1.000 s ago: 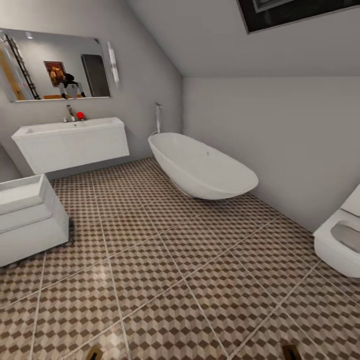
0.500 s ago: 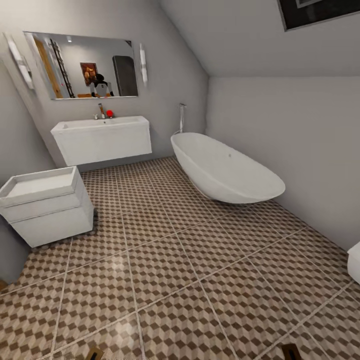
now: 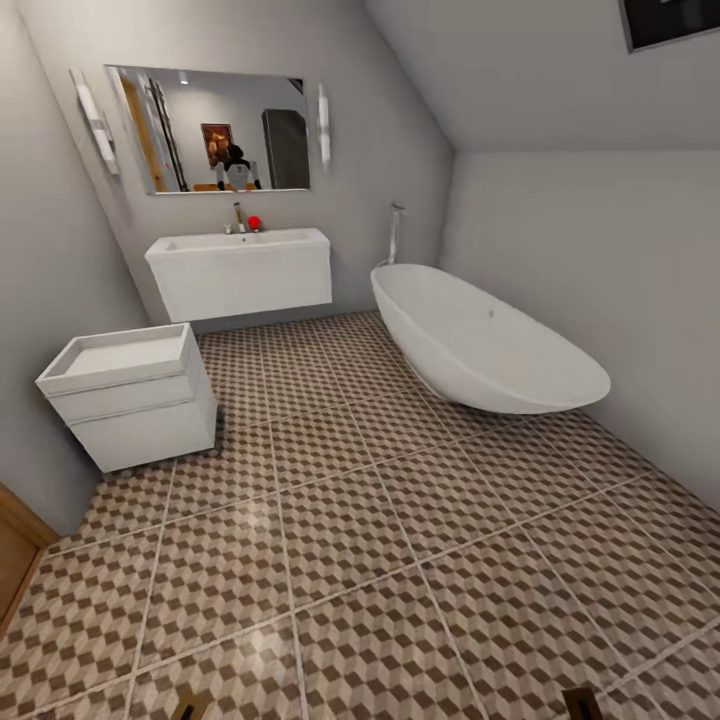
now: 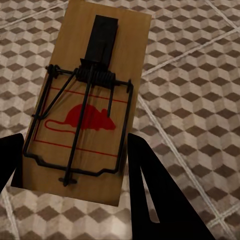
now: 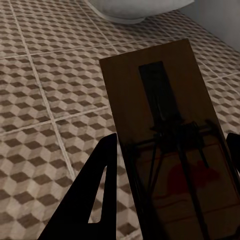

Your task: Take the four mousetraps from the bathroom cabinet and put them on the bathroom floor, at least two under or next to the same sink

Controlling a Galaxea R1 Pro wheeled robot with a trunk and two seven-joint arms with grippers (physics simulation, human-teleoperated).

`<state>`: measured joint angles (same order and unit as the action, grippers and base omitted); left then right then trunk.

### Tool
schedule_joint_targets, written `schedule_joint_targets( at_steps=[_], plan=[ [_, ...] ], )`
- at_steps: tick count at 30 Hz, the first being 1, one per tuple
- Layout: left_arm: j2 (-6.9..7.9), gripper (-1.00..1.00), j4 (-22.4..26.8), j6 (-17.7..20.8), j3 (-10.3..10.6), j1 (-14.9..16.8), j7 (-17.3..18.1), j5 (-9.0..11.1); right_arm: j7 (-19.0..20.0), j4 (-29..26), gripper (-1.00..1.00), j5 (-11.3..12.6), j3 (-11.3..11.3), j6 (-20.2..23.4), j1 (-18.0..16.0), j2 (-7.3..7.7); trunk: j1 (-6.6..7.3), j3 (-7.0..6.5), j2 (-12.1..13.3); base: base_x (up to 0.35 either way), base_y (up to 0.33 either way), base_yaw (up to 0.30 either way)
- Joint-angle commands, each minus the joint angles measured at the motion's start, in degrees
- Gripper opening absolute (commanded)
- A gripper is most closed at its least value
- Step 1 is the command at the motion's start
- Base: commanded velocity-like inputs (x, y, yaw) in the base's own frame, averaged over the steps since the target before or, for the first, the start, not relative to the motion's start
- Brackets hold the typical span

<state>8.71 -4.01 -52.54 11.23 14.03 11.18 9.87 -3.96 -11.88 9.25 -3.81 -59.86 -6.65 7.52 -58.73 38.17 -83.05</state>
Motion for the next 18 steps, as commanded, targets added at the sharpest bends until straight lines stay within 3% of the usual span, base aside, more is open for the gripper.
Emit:
schedule_joint_targets(
  at_steps=[1, 6, 18],
  plan=[
    [-0.03, -1.0, -0.21, -0.28, 0.28, 0.09, 0.16, 0.41, -0.17, 0.01, -1.0, 0.25, -0.41, -0.14, -0.03, 0.03, 0.0, 0.05, -0.03, 0.0, 0.0, 0.036],
    [-0.05, -1.0, -0.15, -0.18, 0.21, 0.07, 0.16, 0.41, -0.17, 0.01, -1.0, 0.25, -0.41, -0.14, -0.03, 0.04, 0.0, 0.06, -0.03, 0.116, -0.028, 0.012],
    [-0.01, -1.0, -0.16, -0.02, 0.19, 0.08, 0.16, 0.41, -0.17, 0.01, -1.0, 0.25, -0.41, -0.14, -0.03, 0.02, 0.0, 0.06, -0.03, 0.308, -0.102, 0.003]
  ],
)
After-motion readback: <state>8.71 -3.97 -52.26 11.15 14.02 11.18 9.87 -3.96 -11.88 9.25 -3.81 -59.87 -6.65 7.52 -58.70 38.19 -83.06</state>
